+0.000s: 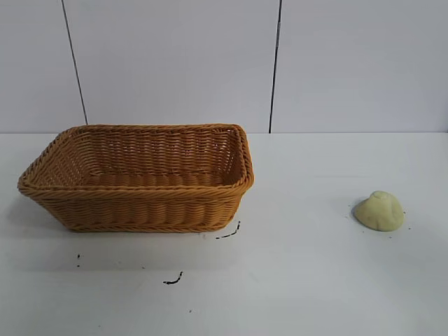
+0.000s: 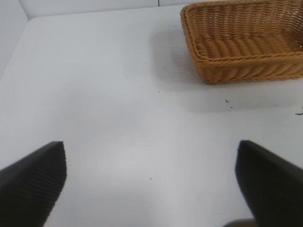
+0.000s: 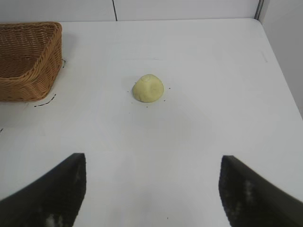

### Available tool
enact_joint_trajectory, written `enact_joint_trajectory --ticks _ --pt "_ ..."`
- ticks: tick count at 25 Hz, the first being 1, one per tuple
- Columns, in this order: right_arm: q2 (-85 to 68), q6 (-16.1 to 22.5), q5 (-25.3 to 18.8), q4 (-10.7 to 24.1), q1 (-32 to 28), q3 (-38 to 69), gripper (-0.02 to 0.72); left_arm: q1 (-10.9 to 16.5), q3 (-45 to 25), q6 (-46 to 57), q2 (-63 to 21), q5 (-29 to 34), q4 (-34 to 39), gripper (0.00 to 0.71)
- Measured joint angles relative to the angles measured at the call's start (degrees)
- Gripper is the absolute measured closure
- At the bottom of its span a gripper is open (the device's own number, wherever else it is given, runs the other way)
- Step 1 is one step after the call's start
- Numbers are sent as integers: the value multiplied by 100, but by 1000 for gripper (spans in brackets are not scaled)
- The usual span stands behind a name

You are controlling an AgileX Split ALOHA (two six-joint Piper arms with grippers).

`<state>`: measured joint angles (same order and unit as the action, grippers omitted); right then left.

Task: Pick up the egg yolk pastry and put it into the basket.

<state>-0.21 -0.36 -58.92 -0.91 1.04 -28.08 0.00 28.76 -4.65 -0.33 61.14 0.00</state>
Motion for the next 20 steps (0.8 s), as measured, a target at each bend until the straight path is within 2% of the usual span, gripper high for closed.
enact_joint_trajectory --ticks 13,20 --pt "84 0 -10 0 0 -16 143 0 0 0 0 0 0 14" --pt "1898 5 -35 -6 0 -715 141 0 0 0 0 0 0 14"
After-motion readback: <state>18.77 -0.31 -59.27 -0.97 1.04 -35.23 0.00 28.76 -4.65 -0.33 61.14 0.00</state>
